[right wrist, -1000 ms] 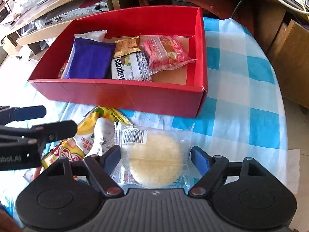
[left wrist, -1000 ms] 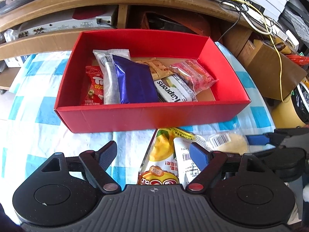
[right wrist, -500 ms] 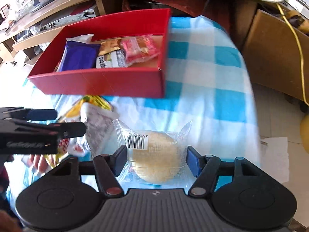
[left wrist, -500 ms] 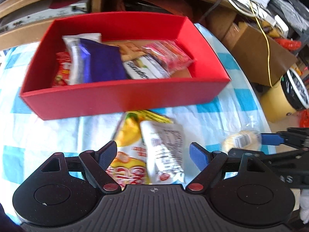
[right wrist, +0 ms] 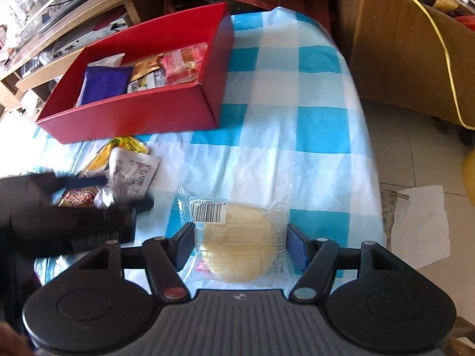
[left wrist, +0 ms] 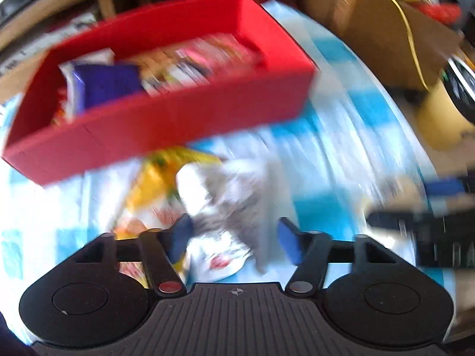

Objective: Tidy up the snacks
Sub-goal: 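Reach left gripper to the white sachet while right grasps the clear round bread bag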

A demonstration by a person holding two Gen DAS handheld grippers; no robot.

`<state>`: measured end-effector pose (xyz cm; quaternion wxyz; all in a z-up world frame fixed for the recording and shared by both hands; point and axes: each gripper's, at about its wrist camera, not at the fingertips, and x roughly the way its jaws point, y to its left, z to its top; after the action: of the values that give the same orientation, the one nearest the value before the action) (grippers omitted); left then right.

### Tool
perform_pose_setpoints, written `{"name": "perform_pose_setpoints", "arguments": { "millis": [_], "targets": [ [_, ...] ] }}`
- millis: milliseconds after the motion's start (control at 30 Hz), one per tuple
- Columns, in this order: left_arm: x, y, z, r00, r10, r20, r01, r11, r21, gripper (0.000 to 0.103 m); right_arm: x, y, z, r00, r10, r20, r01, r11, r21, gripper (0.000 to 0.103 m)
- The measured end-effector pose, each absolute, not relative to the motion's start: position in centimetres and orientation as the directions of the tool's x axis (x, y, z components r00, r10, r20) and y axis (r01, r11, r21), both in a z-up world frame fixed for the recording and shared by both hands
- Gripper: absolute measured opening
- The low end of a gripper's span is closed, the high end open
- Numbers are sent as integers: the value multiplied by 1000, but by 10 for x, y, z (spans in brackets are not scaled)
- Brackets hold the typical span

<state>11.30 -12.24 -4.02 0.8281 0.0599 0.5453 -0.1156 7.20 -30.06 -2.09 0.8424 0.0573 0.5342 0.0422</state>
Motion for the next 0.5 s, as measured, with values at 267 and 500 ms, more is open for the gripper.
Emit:
{"name": "perform_pose_setpoints", "arguments": {
  "millis": [267,500],
  "targets": [
    [95,-113,-36,362,-169,-916,245,966,-82,66,66,-293,-21,427,122,-896,-36,992,118,76],
    [114,-136,-39,375,-125,-918,302,953,-6,77,67,-296,-26,421,118,-899,-26,993,119,78]
  ]
}}
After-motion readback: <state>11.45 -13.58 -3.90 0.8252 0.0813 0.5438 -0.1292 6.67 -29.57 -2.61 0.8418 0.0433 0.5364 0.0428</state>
